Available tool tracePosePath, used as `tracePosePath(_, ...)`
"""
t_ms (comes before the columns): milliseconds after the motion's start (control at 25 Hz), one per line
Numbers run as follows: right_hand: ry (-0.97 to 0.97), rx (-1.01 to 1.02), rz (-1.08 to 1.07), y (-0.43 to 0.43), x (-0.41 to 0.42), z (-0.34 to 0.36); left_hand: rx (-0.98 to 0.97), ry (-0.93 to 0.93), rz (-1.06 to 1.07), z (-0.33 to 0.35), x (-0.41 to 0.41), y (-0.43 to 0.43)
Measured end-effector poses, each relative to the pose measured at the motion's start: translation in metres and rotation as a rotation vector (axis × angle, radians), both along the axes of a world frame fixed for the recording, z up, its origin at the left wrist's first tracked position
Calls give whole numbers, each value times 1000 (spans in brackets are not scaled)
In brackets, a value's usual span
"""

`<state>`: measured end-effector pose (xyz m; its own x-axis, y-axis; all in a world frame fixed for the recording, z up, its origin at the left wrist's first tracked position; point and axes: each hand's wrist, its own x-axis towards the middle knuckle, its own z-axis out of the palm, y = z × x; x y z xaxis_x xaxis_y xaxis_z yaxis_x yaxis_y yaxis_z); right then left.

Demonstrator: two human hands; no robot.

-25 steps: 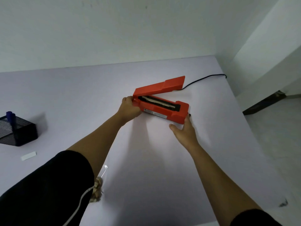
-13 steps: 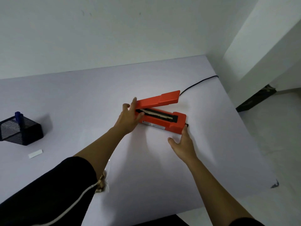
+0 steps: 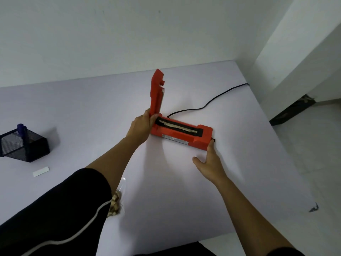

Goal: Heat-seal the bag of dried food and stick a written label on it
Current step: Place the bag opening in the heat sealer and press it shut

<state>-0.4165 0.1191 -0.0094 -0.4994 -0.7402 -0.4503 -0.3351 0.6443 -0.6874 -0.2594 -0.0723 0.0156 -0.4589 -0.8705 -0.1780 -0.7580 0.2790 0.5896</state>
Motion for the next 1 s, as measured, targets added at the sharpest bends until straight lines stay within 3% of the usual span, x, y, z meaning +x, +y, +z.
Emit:
tracePosePath(120, 124, -164, -241, 7, 23, -2, 151, 125, 63, 0, 24, 4)
tracePosePath(200, 184, -290, -336, 9, 59, -6, 152, 135, 159, 0, 55, 13)
tracePosePath(400, -57, -259, -34, -21, 146, -20, 150, 5, 356, -16, 156, 42)
tracePosePath(600, -112, -5, 238, -65, 185, -33, 167, -68, 462, -41, 210, 66)
tracePosePath(1000, -162, 122, 218, -97, 206, -42, 435, 254, 723, -62, 221, 69)
